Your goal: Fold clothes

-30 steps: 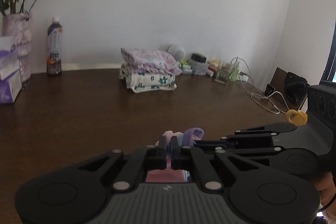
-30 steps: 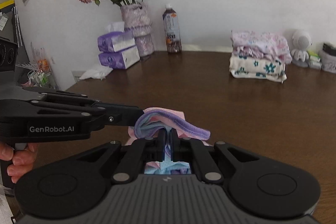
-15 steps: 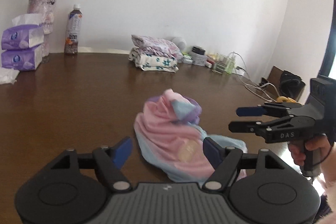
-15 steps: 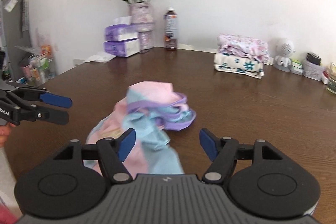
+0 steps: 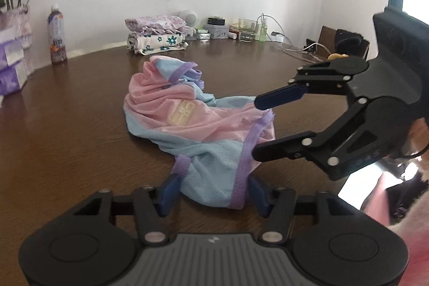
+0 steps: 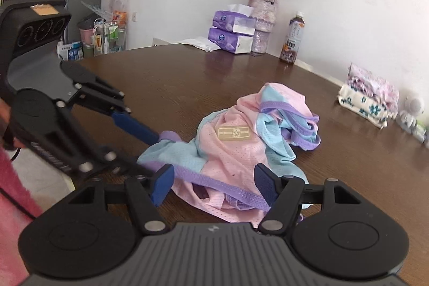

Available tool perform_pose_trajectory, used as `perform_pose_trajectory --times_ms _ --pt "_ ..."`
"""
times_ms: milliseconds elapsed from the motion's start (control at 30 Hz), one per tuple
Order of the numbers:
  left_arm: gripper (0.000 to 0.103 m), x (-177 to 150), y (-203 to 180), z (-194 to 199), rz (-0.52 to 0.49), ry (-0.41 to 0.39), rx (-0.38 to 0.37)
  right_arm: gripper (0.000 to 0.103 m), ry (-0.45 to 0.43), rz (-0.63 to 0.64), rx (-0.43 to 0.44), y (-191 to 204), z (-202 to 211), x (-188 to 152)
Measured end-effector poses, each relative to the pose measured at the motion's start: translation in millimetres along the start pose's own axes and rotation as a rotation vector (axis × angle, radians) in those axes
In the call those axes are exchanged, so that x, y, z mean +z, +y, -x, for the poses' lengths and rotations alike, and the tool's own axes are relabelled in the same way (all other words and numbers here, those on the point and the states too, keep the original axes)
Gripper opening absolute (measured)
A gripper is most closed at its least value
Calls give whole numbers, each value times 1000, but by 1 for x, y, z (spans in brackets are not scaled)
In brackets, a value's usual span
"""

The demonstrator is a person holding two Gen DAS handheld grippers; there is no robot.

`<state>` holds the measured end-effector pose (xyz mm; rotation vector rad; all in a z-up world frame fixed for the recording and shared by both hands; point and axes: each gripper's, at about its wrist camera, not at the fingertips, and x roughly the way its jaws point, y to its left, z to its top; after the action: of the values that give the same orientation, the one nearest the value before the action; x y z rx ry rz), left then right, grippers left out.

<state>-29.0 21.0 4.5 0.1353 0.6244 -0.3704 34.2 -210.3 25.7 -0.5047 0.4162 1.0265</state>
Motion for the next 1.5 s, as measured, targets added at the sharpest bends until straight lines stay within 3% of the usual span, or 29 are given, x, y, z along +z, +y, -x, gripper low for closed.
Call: perform_pose_trajectory --times_ms 33,67,167,333,500,567,633,767,833,933,1067,1233,1367,1500 --pt "17 0 -1 -1 -15 -6 22 68 -2 19 -10 3 1 0" --pt "10 0 1 0 -9 -13 24 68 0 36 -21 6 0 0" --pt "9 1 6 2 10 -36 29 67 -6 75 -40 12 -4 1" --pt "8 5 10 12 21 -79 55 56 -28 136 -63 18 -16 13" --pt "8 15 14 25 5 -133 97 33 -30 233 -52 28 -33 31" --pt "7 26 17 26 -8 -158 118 7 -39 235 -64 28 -37 41" --pt "7 39 20 27 -20 -183 140 3 -62 206 -80 21 -38 55" --pt "8 64 27 29 -44 -234 182 3 -144 112 -135 -2 -33 89" --pt "13 76 31 29 -56 -260 203 3 -182 27 -127 -19 -27 106" --pt "33 86 33 25 -12 -297 214 3 -242 -116 -109 -45 -18 122" --pt "35 84 30 12 29 -314 197 3 -289 -228 -73 -63 -14 124" --pt "35 78 34 -7 48 -314 238 3 -335 -293 -55 -71 -5 113" --pt "36 73 50 -8 121 -332 89 3 -348 -328 -78 -77 6 92" --pt "36 69 54 -12 107 -345 -73 3 -358 -361 -99 -84 17 70"
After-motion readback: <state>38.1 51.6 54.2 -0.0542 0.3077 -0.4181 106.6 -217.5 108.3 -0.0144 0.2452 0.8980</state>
